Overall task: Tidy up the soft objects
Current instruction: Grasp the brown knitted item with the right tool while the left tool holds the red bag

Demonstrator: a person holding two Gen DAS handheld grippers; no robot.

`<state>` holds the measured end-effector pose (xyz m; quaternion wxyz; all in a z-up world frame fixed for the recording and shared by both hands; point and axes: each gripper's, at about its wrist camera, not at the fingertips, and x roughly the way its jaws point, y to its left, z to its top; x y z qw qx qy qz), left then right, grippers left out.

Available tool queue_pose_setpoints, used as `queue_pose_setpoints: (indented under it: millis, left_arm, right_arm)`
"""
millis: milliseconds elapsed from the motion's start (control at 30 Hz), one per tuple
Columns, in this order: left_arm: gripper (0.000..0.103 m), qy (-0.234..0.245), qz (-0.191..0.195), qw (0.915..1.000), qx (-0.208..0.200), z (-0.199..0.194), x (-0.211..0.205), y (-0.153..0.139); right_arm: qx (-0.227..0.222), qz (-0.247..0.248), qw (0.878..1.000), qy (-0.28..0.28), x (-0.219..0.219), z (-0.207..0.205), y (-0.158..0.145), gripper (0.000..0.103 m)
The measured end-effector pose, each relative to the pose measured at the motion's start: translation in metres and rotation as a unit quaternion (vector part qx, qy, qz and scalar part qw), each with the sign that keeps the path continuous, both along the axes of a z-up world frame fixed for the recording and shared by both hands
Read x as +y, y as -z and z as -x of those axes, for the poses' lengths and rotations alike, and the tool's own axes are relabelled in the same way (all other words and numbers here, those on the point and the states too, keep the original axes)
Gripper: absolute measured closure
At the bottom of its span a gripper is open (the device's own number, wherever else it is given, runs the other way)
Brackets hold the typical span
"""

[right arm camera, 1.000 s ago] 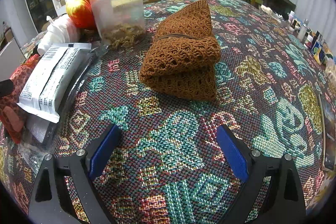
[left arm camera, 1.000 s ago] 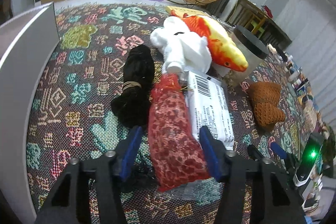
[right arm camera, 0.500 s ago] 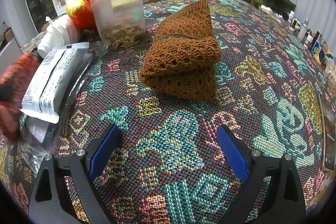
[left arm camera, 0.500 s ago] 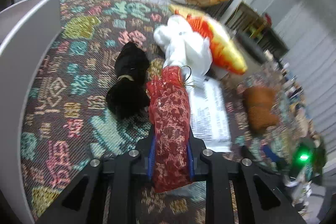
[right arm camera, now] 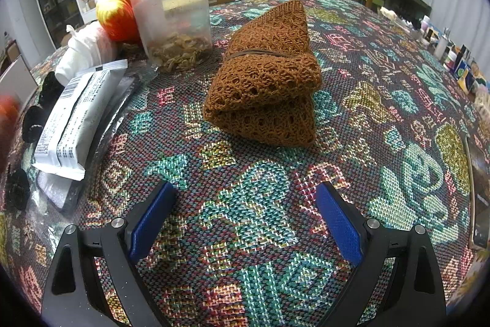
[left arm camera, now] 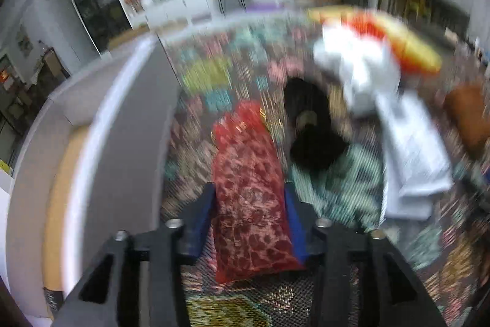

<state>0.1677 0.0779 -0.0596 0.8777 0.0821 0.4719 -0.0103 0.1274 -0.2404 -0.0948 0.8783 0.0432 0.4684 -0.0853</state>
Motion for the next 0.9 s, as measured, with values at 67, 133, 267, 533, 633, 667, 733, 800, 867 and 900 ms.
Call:
queue_pose_setpoints:
  millis: [67,133,267,533,633,667,733,800,867,900]
  left_arm:
    - [0.046,-0.005,0.006,0.9999,0.011,-0.001,-0.001,0.011]
    - [0.029,-0.017,0.008,0.9998,0.009,-0.001,0.003,0.013]
    - [0.017,-0.033,0.015,0.9993,0.006,-0.003,0.009,0.014]
    - [0.017,-0.050,0.060,0.9962,0.040,-0.014,0.019,0.028]
    - [0.017,-0.065,0.085,0.9925,0.059,-0.018,0.025,0.033]
    - [0.017,-0.072,0.097,0.9904,0.067,-0.020,0.028,0.035]
    - [0.017,-0.075,0.095,0.9898,0.076,-0.021,0.028,0.034]
    - [0.027,-0.065,0.086,0.9906,0.084,-0.024,0.024,0.033]
    - [0.058,-0.054,0.081,0.9922,0.078,-0.024,0.021,0.029]
    - [0.070,-0.047,0.089,0.9920,0.077,-0.025,0.021,0.025]
  right_arm:
    - [-0.001,-0.002,1.000,-0.001,0.000,0.000,0.000,0.008]
    - [-0.001,-0.007,1.000,-0.005,0.000,0.000,-0.001,0.008]
    - [-0.018,-0.096,0.995,-0.025,-0.006,0.011,-0.013,0.009]
    - [-0.050,-0.115,0.992,0.026,-0.039,-0.014,-0.073,0.009]
    - [0.023,-0.064,0.998,-0.004,-0.030,-0.068,-0.060,0.009]
    - [0.052,-0.050,0.997,-0.007,-0.027,-0.083,-0.050,0.009]
    - [0.091,-0.067,0.993,-0.019,-0.025,-0.097,-0.030,0.010]
    - [0.092,-0.069,0.993,-0.018,-0.032,-0.098,-0.025,0.037]
    - [0.086,-0.110,0.990,-0.014,-0.049,-0.102,-0.027,0.037]
    - [0.079,-0.135,0.988,-0.005,-0.060,-0.103,-0.030,0.038]
